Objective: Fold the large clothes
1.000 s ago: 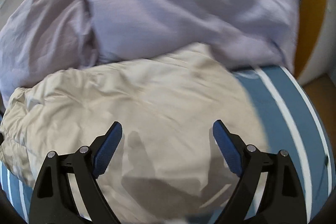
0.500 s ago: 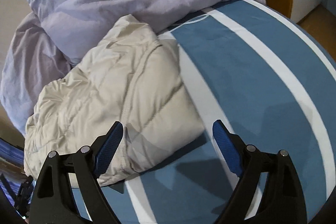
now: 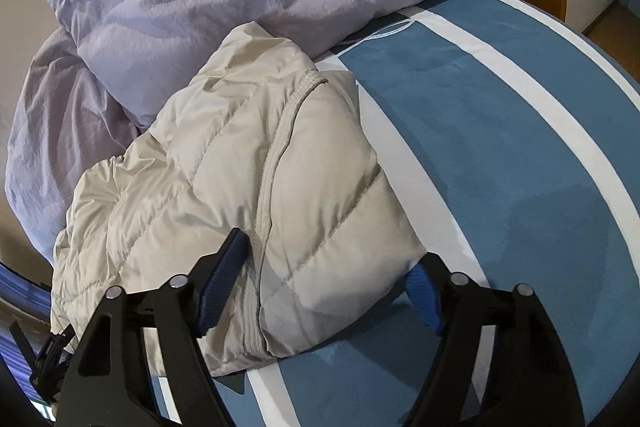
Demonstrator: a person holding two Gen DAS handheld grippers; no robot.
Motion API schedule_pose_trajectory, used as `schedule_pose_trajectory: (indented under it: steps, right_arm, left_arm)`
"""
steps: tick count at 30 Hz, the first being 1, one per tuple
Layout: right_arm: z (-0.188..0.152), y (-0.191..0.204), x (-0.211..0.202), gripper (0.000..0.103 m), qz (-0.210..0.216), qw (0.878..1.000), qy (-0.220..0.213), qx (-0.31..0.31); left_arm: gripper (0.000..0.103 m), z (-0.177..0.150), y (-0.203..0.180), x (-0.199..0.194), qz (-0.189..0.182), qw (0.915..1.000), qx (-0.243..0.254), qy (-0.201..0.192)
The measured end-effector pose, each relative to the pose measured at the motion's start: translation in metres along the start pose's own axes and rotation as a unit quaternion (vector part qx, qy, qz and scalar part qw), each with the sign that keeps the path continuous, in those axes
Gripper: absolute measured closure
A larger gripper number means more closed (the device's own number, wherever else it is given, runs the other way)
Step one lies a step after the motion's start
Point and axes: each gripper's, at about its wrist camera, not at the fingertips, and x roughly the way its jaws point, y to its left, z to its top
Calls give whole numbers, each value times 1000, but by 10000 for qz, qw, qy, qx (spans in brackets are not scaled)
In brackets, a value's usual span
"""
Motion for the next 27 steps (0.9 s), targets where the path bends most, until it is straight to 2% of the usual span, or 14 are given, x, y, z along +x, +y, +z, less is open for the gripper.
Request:
schedule_pose_trajectory:
  steps: [4, 7, 11, 16, 27]
  right_arm:
    - [-3, -1, -6, 53, 120, 9998, -118, -64]
    - [-6, 0, -13, 64, 159, 9996, -208, -121]
    - [-9, 1, -25, 71, 244, 9993, -225, -180]
    - [-25, 7, -48, 73, 394, 9985, -154, -354]
    - [-113, 20, -103, 73, 784, 9867, 215, -1406]
  left_arm:
    - [59, 0, 3, -9, -95, 9997, -136, -183]
    - [67, 1, 6, -16, -212, 9994, -210, -195]
    - [71, -2, 7, -26, -269, 9993, -113, -249]
    - [72, -12, 26, -47, -384, 9989, -68, -242]
    - [71, -57, 112, -111, -325, 9992, -20, -241]
